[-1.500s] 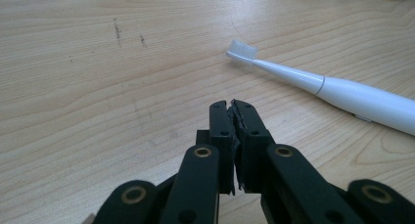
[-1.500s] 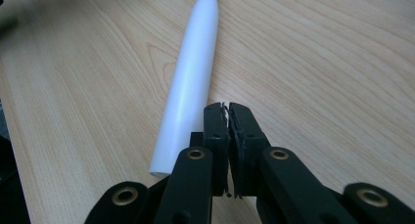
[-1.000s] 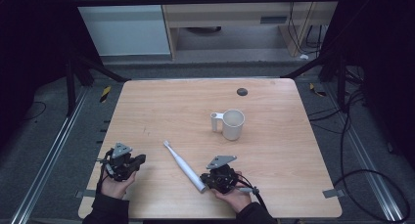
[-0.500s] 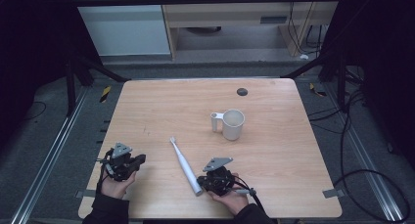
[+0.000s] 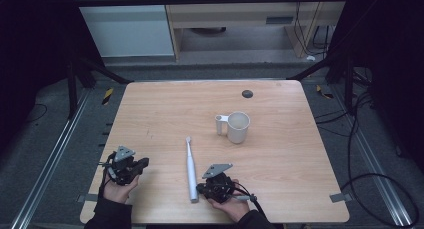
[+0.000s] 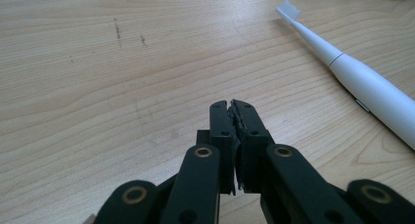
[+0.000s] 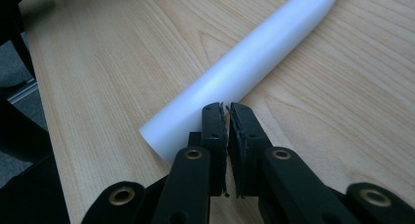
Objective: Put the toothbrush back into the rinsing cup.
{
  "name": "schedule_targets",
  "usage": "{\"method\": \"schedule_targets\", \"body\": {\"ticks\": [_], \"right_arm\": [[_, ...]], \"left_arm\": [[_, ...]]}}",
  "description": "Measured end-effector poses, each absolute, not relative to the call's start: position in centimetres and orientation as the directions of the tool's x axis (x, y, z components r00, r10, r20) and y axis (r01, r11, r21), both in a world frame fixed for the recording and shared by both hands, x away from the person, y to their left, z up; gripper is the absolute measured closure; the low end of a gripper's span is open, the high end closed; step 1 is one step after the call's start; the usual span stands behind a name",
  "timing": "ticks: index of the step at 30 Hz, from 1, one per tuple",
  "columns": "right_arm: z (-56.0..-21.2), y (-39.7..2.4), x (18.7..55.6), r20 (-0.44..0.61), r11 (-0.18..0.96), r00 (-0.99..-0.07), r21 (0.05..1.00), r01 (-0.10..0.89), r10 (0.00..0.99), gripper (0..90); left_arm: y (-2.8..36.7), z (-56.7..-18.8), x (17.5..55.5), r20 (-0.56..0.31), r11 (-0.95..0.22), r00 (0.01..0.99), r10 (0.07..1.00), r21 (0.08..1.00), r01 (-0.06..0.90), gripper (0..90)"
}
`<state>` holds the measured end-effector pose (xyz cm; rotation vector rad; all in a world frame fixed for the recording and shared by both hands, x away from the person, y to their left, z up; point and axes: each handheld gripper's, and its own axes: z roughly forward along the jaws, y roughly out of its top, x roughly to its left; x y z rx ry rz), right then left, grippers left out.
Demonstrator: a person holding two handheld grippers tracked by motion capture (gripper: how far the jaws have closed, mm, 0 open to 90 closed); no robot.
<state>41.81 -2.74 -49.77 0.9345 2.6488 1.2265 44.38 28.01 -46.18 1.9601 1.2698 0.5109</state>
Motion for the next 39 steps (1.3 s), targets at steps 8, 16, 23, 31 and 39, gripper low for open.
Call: {"method": "schedule_targets", "body": {"ticks": [8,16,23,31,39], "right_arm": [[-49.9,-2.1,41.6,0.177,0.505,-0.819,0.710,0.491,0.546,85.4],[-49.9,-2.0,41.5,0.173,0.506,-0.822,0.714,0.484,0.543,85.4],[-48.0,-4.9,42.4,0.153,0.440,-0.781,0.753,0.489,0.606,83.5],[-45.6,-11.9,44.1,0.103,0.326,-0.663,0.809,0.490,0.741,78.1],[-44.9,-17.7,44.8,0.064,0.239,-0.522,0.837,0.492,0.851,68.3]], "left_arm": [[28.0,-46.2,44.4,-0.059,-0.244,0.434,0.899,0.755,0.608,87.0],[27.9,-46.2,44.4,-0.064,-0.237,0.431,0.900,0.758,0.607,86.7],[27.6,-45.7,44.4,-0.064,-0.244,0.447,0.892,0.764,0.597,84.0],[26.5,-45.0,44.3,-0.058,-0.259,0.470,0.881,0.772,0.580,80.0],[25.2,-44.3,44.6,-0.058,-0.275,0.494,0.868,0.771,0.574,74.2]]}}
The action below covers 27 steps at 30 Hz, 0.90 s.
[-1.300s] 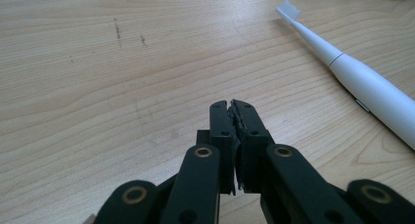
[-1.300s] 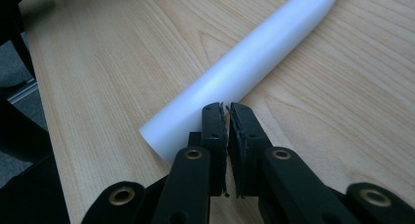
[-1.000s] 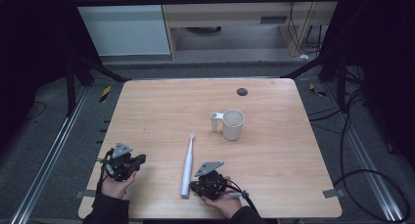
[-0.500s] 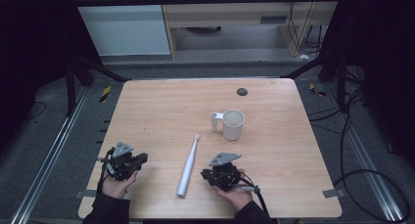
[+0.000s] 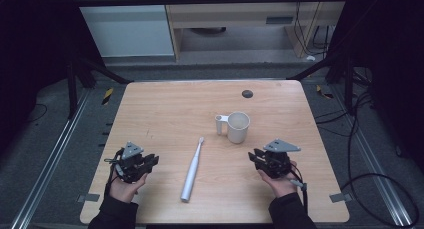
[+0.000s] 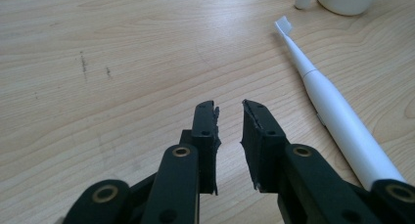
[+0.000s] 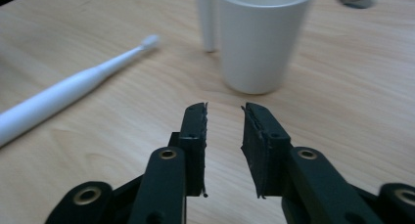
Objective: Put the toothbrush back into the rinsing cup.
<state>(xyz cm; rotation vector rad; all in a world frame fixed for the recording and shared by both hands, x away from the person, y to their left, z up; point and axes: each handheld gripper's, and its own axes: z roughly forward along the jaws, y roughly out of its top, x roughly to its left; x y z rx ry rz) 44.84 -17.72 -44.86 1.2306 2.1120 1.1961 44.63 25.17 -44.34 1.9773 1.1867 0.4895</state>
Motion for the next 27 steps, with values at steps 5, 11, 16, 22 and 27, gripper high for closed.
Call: {"method": "schedule_targets", "body": {"ticks": [5,11,16,22,27], "right_arm": [[-44.9,-21.0,45.2,0.044,0.203,-0.438,0.840,0.502,0.898,62.0],[-45.6,-23.6,45.5,0.009,0.189,-0.360,0.839,0.511,0.933,55.8],[-45.9,-24.6,45.7,-0.017,0.193,-0.323,0.831,0.522,0.946,51.8],[-46.3,-24.9,45.8,-0.037,0.200,-0.301,0.824,0.530,0.953,48.8],[-46.5,-25.2,45.8,-0.041,0.199,-0.290,0.820,0.537,0.956,47.6]], "left_arm": [[24.0,-43.6,45.3,-0.055,-0.289,0.512,0.857,0.771,0.567,69.0],[22.1,-42.7,46.0,-0.026,-0.334,0.546,0.837,0.766,0.549,62.3],[20.7,-41.8,46.4,-0.007,-0.369,0.568,0.823,0.754,0.543,60.0],[19.3,-41.4,46.9,0.008,-0.395,0.583,0.813,0.742,0.541,57.0],[18.1,-41.4,47.4,0.011,-0.421,0.598,0.801,0.722,0.550,55.9]]}}
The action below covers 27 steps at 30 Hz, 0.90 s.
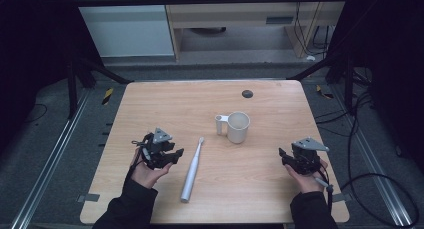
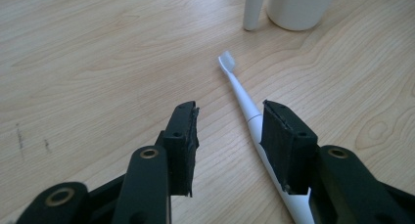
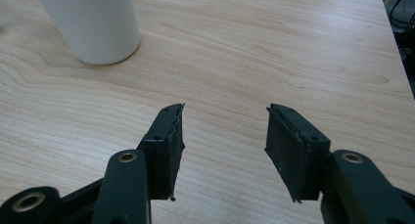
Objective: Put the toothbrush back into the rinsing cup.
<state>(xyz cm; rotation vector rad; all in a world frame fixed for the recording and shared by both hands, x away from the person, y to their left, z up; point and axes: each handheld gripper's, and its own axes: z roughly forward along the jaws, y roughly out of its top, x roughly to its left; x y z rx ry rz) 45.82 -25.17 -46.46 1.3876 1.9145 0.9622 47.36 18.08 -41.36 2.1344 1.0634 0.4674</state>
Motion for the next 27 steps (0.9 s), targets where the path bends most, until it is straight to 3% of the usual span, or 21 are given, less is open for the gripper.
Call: {"method": "schedule_targets", "body": {"ticks": [27], "right_arm": [[-47.2,-25.0,45.9,-0.084,0.247,-0.300,0.789,0.563,0.950,46.0]], "left_arm": [[14.3,-43.9,48.5,-0.029,-0.484,0.638,0.769,0.625,0.612,52.1]]}}
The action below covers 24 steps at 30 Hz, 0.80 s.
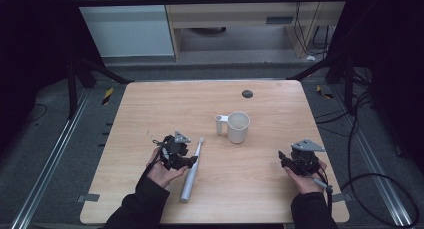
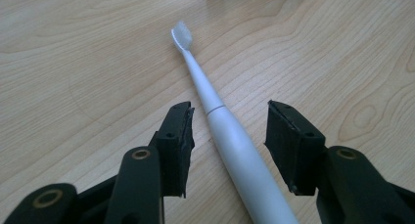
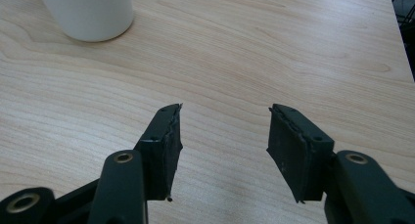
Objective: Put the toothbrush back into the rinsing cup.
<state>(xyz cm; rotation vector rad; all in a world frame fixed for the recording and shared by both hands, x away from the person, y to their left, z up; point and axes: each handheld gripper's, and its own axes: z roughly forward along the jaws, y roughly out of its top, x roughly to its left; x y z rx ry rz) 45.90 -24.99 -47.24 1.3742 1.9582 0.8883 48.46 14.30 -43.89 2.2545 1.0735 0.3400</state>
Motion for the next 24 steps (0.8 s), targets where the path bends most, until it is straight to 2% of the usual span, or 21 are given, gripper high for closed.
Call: {"method": "schedule_targets", "body": {"ticks": [24], "right_arm": [[-47.6,-24.8,46.0,-0.094,0.263,-0.305,0.771,0.580,0.948,46.0]], "left_arm": [[13.1,-45.8,49.1,-0.056,-0.513,0.640,0.766,0.546,0.662,54.5]]}}
